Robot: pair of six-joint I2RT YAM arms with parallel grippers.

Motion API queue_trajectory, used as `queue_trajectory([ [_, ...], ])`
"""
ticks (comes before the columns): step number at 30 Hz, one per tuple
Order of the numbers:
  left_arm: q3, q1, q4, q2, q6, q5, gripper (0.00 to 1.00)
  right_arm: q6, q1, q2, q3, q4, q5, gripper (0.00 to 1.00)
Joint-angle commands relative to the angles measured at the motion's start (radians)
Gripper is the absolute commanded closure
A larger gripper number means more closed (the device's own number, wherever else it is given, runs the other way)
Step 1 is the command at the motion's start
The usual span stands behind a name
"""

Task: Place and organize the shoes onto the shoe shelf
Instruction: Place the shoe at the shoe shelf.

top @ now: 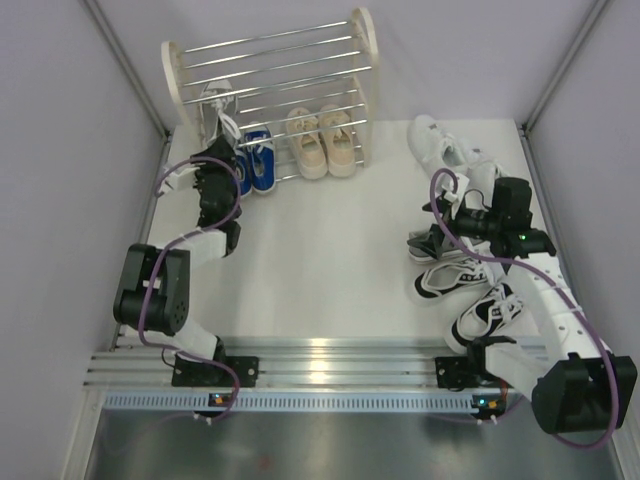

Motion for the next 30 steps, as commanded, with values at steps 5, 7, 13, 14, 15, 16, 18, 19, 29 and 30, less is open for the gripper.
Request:
queue_trajectory([
  [5,0.066,0.010,0.191,0.026,-0.058,-0.076,1.00,-0.017,-0.015,-0.025,-0.005,0.039,-0.031,0.01],
  [7,0.066,0.010,0.170,0.026,-0.073,-0.093,1.00,-0.015,-0.019,-0.027,-0.007,0.042,-0.032,0.01],
  [13,0.070,0.010,0.101,0.021,-0.087,-0.101,0.93,-0.009,-0.022,-0.033,-0.012,0.050,-0.040,0.01],
  [14,0.075,0.010,0.086,0.020,-0.096,-0.098,0.88,-0.009,-0.022,-0.033,-0.012,0.050,-0.040,0.01],
  [15,0.081,0.011,0.053,0.020,-0.108,-0.095,0.81,-0.009,-0.022,-0.034,-0.013,0.050,-0.040,0.01],
  [16,0.084,0.011,0.038,0.018,-0.116,-0.089,0.75,-0.009,-0.026,-0.037,-0.013,0.052,-0.040,0.00],
  [18,0.087,0.011,-0.008,0.015,-0.142,-0.086,0.59,-0.008,-0.030,-0.039,-0.015,0.052,-0.040,0.01],
  [19,0.086,0.011,-0.020,0.014,-0.151,-0.084,0.54,-0.008,-0.032,-0.039,-0.016,0.052,-0.041,0.01],
  [29,0.087,0.016,-0.282,-0.098,-0.227,-0.087,0.06,0.001,-0.044,-0.045,-0.021,0.065,-0.047,0.00],
  [30,0.099,0.017,-0.325,-0.114,-0.240,-0.083,0.02,0.001,-0.047,-0.046,-0.022,0.065,-0.049,0.01],
])
